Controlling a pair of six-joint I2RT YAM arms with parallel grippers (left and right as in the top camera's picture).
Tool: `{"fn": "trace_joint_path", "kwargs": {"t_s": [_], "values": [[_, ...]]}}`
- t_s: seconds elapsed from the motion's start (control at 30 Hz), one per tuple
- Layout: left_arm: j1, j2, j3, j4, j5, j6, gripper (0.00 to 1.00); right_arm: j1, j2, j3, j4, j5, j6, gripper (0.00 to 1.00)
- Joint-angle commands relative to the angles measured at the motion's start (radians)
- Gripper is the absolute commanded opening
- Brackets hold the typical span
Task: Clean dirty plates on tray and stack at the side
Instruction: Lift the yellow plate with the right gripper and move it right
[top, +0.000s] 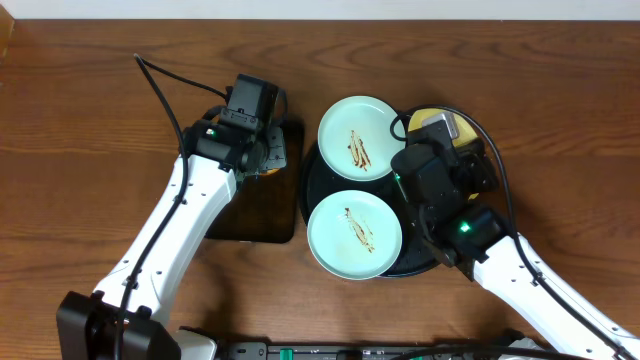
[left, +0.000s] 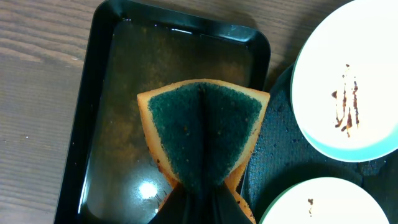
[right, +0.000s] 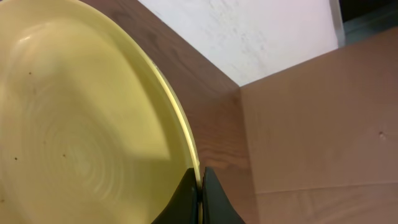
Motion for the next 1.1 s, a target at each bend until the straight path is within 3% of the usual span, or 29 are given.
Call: {"fn": "trace_joint_path", "kwargs": {"t_s": [0.0,0.17,0.57,0.83,1.07], "values": [[0.003,-0.001,-0.007,-0.007,-0.001,-0.013,0.08,-0.052,-0.008,0.01,-0.006,-0.048,0.095,0.01],[0.003,-0.001,-0.007,-0.014,-0.001,-0.013,0.08,-0.198,-0.009,0.01,-0.039,-0.204,0.233,0.01],[0.003,-0.001,-0.007,-0.016,-0.001,-0.013,0.08,-0.725,-0.006,0.033,-0.063,-0.629,0.423,0.01],[0.003,-0.001,-0.007,-0.016,-0.001,-0.013,0.08,-0.959,0.057,0.033,-0.062,-0.719,0.56,0.01],[0.003,-0.001,-0.007,-0.016,-0.001,-0.013,0.08,-1.061,0.201,0.033,-0.046,-0.718,0.626,0.01]]}}
